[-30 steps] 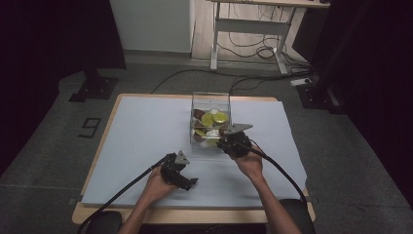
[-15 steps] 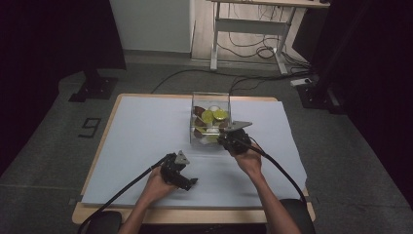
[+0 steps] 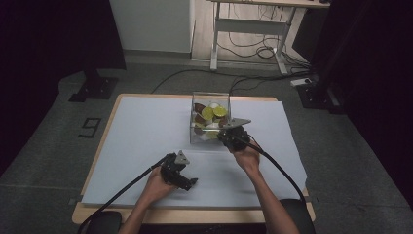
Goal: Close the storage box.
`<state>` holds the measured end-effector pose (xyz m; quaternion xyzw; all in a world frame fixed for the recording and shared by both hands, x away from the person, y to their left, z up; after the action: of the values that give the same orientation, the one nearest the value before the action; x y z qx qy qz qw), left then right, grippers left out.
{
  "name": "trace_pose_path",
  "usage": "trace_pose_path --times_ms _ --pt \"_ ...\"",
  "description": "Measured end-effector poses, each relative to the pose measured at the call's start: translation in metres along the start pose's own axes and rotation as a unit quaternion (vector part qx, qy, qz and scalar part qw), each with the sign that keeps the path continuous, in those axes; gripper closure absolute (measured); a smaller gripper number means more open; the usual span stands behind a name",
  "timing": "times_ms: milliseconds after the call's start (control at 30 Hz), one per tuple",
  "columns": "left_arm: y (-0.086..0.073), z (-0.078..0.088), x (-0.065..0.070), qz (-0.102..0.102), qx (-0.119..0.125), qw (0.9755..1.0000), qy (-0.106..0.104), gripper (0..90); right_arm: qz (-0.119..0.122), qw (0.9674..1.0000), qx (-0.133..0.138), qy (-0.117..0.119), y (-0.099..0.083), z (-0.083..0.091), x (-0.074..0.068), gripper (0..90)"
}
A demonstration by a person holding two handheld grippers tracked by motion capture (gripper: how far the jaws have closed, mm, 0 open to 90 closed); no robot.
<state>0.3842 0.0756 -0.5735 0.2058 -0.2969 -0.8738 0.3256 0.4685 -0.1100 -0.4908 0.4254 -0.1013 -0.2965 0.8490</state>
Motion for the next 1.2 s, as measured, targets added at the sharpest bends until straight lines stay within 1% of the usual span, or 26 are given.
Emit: trace_pose_path --times_ms 133,500,667,1133,1200 --pt "0.000 0.000 0.000 0.000 0.000 1.0000 0.000 0.0 0.000 1.0000 0.001 -0.007 0.002 -0.002 0.003 84.5" --pt "0.000 0.000 0.000 -0.001 0.000 1.0000 0.000 0.0 -0.005 0.9999 0.004 -0.014 0.005 -0.007 0.009 84.5" --pt "0.000 0.000 0.000 0.000 0.001 1.0000 0.000 0.0 -0.002 0.9997 0.004 -0.024 0.006 -0.009 0.011 84.5" --pt "0.000 0.000 0.000 -0.002 0.001 1.0000 0.001 0.0 -0.009 0.9994 0.012 -0.030 0.005 -0.013 0.012 83.7" --pt "0.000 0.000 0.000 -0.002 0.001 1.0000 0.001 0.0 -0.009 0.9993 0.014 -0.035 0.005 -0.014 0.012 83.6"
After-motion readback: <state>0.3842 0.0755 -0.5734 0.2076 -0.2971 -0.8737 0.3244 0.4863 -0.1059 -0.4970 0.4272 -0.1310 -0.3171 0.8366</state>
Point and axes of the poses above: each handheld gripper's, and its own axes: z roughly backward along the jaws, y roughly out of its top, x roughly to its right, the point moved 6 cm from there along -z, roughly forward along the jaws, and after that the axes turned 13 degrees about y, right-handed, at the moved point
